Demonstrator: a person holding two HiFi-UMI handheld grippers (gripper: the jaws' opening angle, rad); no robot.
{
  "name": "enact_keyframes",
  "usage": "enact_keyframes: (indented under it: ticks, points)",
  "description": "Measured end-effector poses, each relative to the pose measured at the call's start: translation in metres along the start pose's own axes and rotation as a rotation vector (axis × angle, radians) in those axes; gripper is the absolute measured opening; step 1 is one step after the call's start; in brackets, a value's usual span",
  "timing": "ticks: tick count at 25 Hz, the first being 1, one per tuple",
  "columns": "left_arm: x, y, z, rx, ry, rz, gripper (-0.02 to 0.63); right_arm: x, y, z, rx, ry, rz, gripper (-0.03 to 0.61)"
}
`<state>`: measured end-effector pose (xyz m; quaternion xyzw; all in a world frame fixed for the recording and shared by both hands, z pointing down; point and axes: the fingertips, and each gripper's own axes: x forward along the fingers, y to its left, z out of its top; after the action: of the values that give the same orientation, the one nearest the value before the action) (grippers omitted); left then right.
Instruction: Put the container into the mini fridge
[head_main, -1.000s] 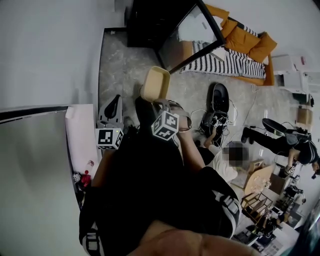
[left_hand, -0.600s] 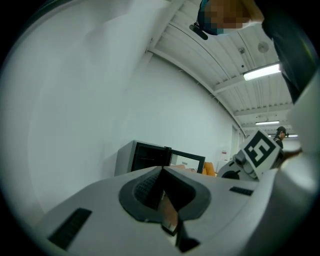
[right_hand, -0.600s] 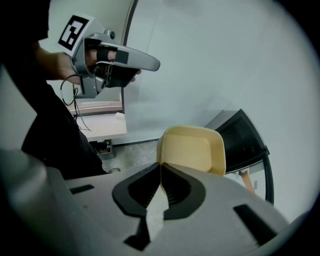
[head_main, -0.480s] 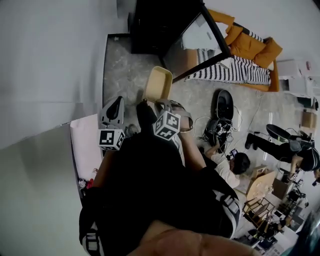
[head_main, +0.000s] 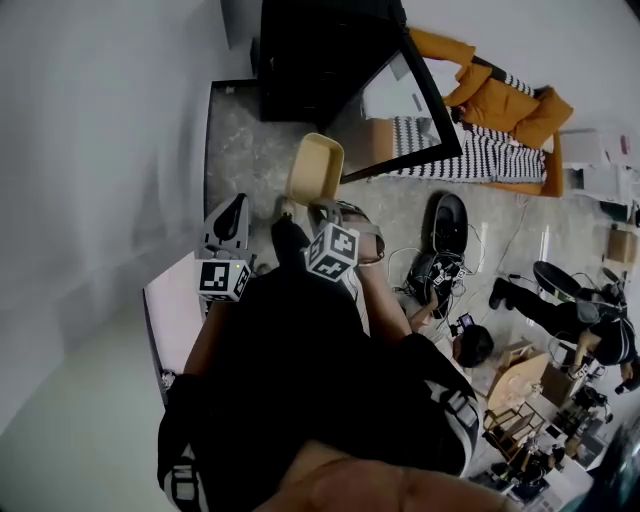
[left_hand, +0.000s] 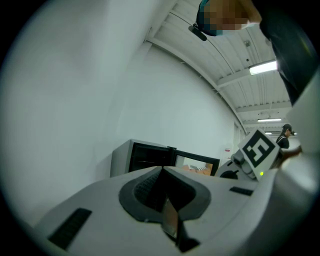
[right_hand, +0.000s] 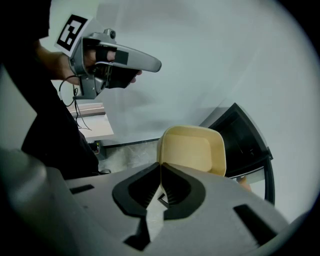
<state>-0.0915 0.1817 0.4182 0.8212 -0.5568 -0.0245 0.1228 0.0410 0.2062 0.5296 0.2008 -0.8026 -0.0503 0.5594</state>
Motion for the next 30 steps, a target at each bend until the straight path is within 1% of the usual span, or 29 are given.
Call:
enact_keyframes:
  ticks: [3, 9, 13, 18, 23, 30]
  points:
    - [0.039, 0.0, 0.01, 0.03, 0.023, 0.005, 0.005, 0.013, -0.036, -0.007, -0.002, 0.004, 0.003, 0.009]
    - [0.113, -0.004, 0.019, 0.047, -0.002, -0.012, 0.005, 0.037, -0.1, -0.016, -0.026, -0.006, 0.013, 0.009]
    - [0.145, -0.007, 0.034, 0.061, 0.022, -0.002, 0.005, 0.051, -0.136, -0.02, -0.054, 0.002, 0.012, 0.009]
    - [0.169, 0.002, 0.035, 0.064, 0.032, 0.006, 0.005, 0.066, -0.163, -0.021, -0.058, 0.019, 0.001, 0.009]
    - [0.191, 0.015, 0.038, 0.073, 0.019, 0.015, 0.005, 0.082, -0.181, -0.02, -0.047, 0.027, 0.001, 0.009]
    - [0.231, 0.034, 0.041, 0.087, 0.001, -0.018, 0.005, 0.107, -0.212, -0.015, -0.02, 0.045, -0.012, 0.009]
